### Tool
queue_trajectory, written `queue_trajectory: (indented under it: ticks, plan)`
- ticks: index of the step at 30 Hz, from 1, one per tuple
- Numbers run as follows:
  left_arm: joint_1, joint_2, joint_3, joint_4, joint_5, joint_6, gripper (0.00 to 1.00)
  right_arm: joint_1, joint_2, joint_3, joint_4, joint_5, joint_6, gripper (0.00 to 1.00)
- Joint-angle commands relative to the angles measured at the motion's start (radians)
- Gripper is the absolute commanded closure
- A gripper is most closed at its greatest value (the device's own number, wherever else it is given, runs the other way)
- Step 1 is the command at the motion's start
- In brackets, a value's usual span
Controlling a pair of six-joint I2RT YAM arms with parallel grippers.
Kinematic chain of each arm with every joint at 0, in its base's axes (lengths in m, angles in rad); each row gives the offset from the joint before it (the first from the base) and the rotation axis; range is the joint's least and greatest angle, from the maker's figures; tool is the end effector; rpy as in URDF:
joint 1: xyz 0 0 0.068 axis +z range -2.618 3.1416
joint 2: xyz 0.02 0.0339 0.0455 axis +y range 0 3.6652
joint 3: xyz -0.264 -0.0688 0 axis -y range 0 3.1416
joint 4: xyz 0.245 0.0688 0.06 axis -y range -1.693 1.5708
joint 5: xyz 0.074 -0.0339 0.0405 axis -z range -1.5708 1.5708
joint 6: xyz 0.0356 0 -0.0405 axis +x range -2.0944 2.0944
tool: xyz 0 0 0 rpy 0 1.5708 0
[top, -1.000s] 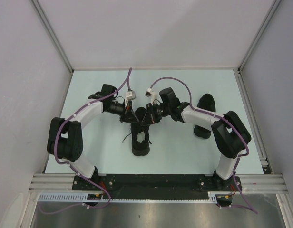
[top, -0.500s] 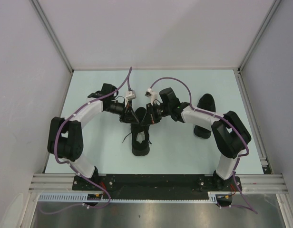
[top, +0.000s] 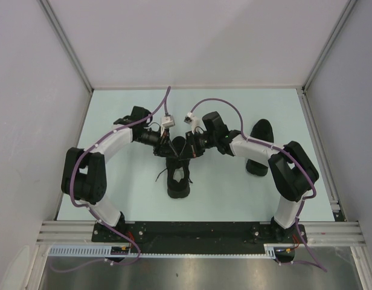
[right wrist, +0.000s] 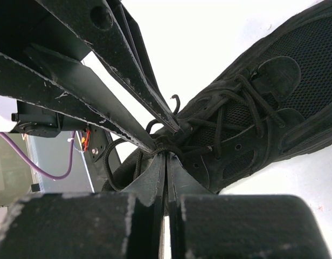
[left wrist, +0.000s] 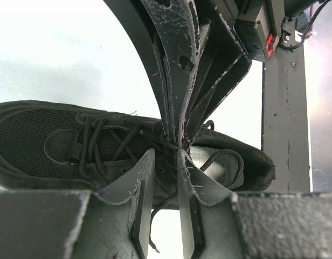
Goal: Tie the shoes
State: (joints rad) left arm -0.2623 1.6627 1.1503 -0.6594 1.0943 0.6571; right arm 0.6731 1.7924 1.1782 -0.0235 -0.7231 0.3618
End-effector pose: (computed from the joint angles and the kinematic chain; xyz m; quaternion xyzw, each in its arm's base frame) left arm 0.3030 -0.1141 0.2253 0.4638 0.7044 -0.4668 0.2660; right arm 0.2932 0.2639 0.2189 -0.2867 0.8006 0.4827 0.2094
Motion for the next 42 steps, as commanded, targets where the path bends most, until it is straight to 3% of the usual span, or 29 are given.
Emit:
queue_trajectory:
  ticks: [1,9,16,21,27,42]
  plan:
    - [-0.017,0.009,0.009,0.030,0.016,0.009,0.72,0.002,0.005,-0.008,0.014,0.016,-0.017,1.00]
    - [-0.017,0.014,0.015,0.006,0.010,0.029,0.85,-0.001,0.001,-0.008,0.013,0.019,-0.023,1.00]
    - [-0.017,0.028,0.031,-0.054,0.035,0.068,0.73,-0.001,0.002,-0.009,0.013,0.021,-0.024,1.00]
    - [-0.017,0.031,0.032,-0.077,0.027,0.084,0.73,-0.003,0.004,-0.008,0.014,0.021,-0.023,1.00]
    - [-0.009,0.020,0.038,-0.071,0.027,0.081,0.89,-0.001,0.001,-0.008,0.005,0.016,-0.030,1.00]
    - [0.015,-0.009,0.052,-0.020,0.064,0.035,1.00,0.000,-0.002,-0.009,-0.001,0.004,-0.035,1.00]
